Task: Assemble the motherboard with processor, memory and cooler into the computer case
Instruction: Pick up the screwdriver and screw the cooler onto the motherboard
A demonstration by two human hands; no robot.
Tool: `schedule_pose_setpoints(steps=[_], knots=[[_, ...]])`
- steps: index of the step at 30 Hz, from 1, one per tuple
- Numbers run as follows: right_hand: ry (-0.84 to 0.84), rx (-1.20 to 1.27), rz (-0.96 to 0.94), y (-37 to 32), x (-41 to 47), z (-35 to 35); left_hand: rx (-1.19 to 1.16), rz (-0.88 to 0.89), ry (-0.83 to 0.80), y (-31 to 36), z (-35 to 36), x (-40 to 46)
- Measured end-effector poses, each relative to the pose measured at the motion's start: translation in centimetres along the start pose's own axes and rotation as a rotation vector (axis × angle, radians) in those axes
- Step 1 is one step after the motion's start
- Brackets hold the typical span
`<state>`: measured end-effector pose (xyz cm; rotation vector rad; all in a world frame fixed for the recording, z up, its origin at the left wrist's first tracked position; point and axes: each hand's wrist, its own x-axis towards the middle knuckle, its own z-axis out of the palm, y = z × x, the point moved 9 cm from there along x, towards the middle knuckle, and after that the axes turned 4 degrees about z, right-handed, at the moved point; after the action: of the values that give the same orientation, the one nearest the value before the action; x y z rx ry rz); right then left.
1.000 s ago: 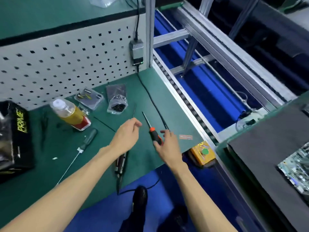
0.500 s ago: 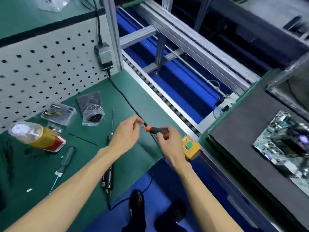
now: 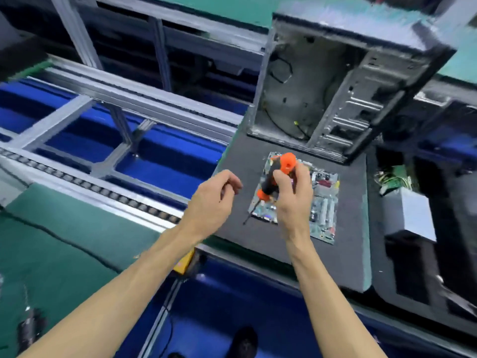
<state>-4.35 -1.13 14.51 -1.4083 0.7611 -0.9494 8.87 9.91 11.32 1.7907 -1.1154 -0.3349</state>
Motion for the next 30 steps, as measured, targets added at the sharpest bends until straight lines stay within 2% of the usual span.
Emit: schedule_pose_setpoints(steps=[6, 11, 15, 23, 27, 30], knots=[[0.137, 0.194, 0.027, -1.8, 4.5, -10.3, 0.036, 0.056, -0.125, 4.0, 7.4, 4.7], [0.188, 0.272, 0.037, -1.8, 6.8, -14.2, 0.13, 0.087, -0.253, 4.2, 12.4, 7.5], [0.233, 0.245, 0.076, -1.5, 8.4, -15.5, 0.254, 0.149, -0.316, 2.8, 14.9, 10.1], [0.278, 0.139, 0.053, -1.0, 12.6, -15.3, 0.469, 0.337, -0.656, -0.4, 20.8, 14.1], [0.292, 0.176, 0.053, -0.3, 14.4, -14.7, 0.542, 0.369, -0.741, -1.5, 22.6, 15.3], [0.255, 0.2, 0.056, 0.4, 15.6, -13.8, 0.519, 0.39, -0.728, -1.9, 22.9, 15.9]])
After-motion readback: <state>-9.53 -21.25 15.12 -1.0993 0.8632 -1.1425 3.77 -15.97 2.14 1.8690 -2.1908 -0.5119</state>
